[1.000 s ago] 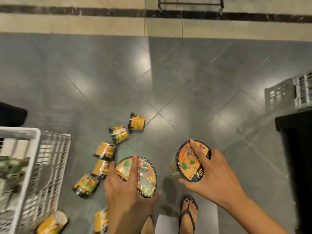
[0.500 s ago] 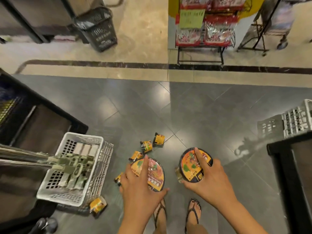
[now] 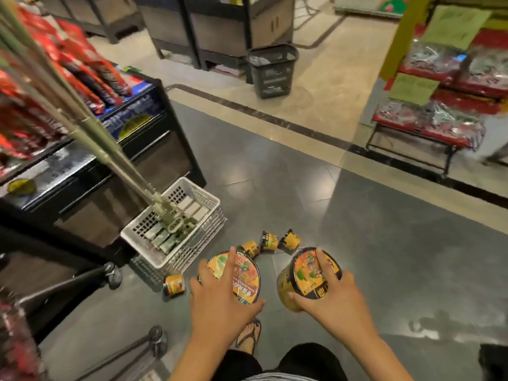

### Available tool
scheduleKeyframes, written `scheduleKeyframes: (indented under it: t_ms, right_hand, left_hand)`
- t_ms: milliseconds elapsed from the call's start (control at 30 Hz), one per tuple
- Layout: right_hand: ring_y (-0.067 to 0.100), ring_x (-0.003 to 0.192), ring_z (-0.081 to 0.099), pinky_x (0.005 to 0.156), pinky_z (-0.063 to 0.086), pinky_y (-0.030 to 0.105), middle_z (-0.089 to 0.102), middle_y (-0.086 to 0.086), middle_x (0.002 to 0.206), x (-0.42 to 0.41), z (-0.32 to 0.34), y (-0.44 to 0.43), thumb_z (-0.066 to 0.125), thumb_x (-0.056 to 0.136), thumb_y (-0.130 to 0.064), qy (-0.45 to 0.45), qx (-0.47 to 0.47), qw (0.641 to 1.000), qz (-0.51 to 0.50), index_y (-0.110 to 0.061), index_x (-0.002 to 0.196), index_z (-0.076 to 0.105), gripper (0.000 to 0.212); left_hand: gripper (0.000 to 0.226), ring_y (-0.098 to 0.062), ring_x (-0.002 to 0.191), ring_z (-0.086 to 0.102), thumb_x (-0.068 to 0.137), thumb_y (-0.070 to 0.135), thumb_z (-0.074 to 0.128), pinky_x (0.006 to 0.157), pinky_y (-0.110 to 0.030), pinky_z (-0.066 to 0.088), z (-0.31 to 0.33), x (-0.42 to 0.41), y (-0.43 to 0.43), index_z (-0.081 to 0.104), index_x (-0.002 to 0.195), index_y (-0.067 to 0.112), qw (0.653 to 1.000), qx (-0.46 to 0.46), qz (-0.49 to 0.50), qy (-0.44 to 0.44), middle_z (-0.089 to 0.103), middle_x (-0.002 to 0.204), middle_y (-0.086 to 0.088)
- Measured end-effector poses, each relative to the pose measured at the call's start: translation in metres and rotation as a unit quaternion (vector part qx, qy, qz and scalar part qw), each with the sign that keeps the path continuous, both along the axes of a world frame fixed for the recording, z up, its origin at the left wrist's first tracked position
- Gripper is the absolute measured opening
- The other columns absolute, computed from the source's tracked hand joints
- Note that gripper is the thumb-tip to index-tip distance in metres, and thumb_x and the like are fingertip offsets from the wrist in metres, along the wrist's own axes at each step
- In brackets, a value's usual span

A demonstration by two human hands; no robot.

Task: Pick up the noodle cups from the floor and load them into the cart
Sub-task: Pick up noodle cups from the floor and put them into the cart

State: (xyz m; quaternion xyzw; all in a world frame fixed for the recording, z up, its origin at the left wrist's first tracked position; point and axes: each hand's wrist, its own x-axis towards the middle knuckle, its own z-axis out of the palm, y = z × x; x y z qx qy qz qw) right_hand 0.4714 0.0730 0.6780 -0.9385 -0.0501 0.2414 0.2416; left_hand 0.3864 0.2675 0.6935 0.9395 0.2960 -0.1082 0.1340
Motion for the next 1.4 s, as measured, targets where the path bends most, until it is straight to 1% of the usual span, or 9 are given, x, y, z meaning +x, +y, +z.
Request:
scheduleKeyframes:
  t_ms: [100,267,533,667,833,1000,1133,1300,1400]
  right_hand:
    - [0.017,0.107,0.051,0.081,0.045,0.025,0.033,-0.003,0.112,-0.003,0.007,-0.012,0.046,0.048,-0.093,-0.008,-0.001,0.998,0.065,-0.061,0.142,-0.007,0.112]
    - [0.019,0.104,0.051,0.073,0.039,0.024,0.036,-0.003,0.108,-0.019,0.009,-0.019,0.053,0.056,-0.089,0.002,-0.004,0.984,0.177,-0.060,0.143,-0.005,0.109]
    - [0.020,0.109,0.052,0.078,0.041,0.024,0.041,-0.002,0.116,-0.064,0.004,0.008,0.055,0.057,-0.088,0.038,0.011,0.947,0.318,-0.061,0.143,-0.003,0.108]
    - [0.022,0.116,0.050,0.088,0.043,0.029,0.042,0.000,0.121,-0.094,0.011,0.027,0.057,0.060,-0.085,0.043,0.029,0.929,0.366,-0.061,0.143,-0.002,0.105]
    - [0.024,0.122,0.047,0.093,0.041,0.030,0.042,0.002,0.126,-0.140,0.015,0.060,0.060,0.062,-0.081,0.033,0.029,0.909,0.414,-0.061,0.143,0.001,0.102]
    - [0.028,0.123,0.047,0.096,0.042,0.036,0.042,0.007,0.135,-0.214,0.015,0.110,0.059,0.062,-0.083,0.027,0.027,0.886,0.461,-0.059,0.145,0.005,0.101]
    - [0.029,0.118,0.051,0.093,0.044,0.036,0.044,0.008,0.133,-0.290,0.013,0.153,0.056,0.061,-0.086,0.027,0.021,0.857,0.513,-0.061,0.144,0.001,0.102]
    - [0.029,0.117,0.051,0.094,0.045,0.037,0.046,0.007,0.128,-0.377,0.002,0.197,0.045,0.054,-0.093,0.018,-0.007,0.808,0.589,-0.063,0.142,-0.006,0.106]
    - [0.027,0.117,0.051,0.092,0.045,0.035,0.044,0.004,0.126,-0.416,0.000,0.218,0.047,0.056,-0.092,0.033,-0.017,0.786,0.617,-0.064,0.141,-0.008,0.105]
  left_hand:
    - [0.115,-0.039,0.135,0.019,0.063,0.081,0.059,0.109,-0.041,0.032,0.003,-0.025,-0.024,-0.016,0.146,0.052,0.998,-0.004,0.060,-0.027,0.004,0.151,-0.012]
    - [0.115,-0.034,0.128,0.024,0.063,0.083,0.057,0.105,-0.036,0.034,0.004,-0.085,-0.060,-0.018,0.144,0.053,0.986,-0.005,0.163,-0.032,0.003,0.150,-0.010]
    - [0.116,-0.039,0.130,0.026,0.060,0.083,0.058,0.106,-0.040,0.035,0.007,-0.180,-0.070,-0.011,0.147,0.051,0.938,-0.007,0.347,-0.023,0.007,0.148,-0.012]
    - [0.116,-0.038,0.129,0.024,0.059,0.081,0.061,0.107,-0.040,0.031,0.002,-0.214,-0.069,-0.006,0.149,0.050,0.919,-0.021,0.391,-0.049,0.013,0.145,-0.013]
    - [0.116,-0.036,0.122,0.032,0.059,0.081,0.062,0.103,-0.038,0.035,0.003,-0.266,-0.059,-0.004,0.149,0.049,0.900,-0.007,0.429,-0.074,0.017,0.144,-0.011]
    - [0.116,-0.034,0.121,0.033,0.058,0.082,0.061,0.103,-0.037,0.035,0.002,-0.355,-0.041,-0.003,0.149,0.049,0.874,0.000,0.479,-0.082,0.020,0.142,-0.009]
    - [0.117,-0.037,0.123,0.033,0.059,0.083,0.061,0.102,-0.038,0.035,-0.001,-0.442,-0.021,-0.004,0.150,0.048,0.839,-0.001,0.539,-0.077,0.020,0.141,-0.012]
    - [0.122,-0.040,0.122,0.036,0.048,0.093,0.046,0.103,-0.042,0.036,-0.008,-0.536,-0.003,-0.004,0.149,0.049,0.791,0.005,0.606,-0.082,0.023,0.142,-0.014]
    - [0.119,-0.041,0.127,0.033,0.053,0.089,0.055,0.103,-0.044,0.037,-0.011,-0.574,0.001,-0.005,0.148,0.051,0.754,-0.006,0.650,-0.088,0.020,0.147,-0.014]
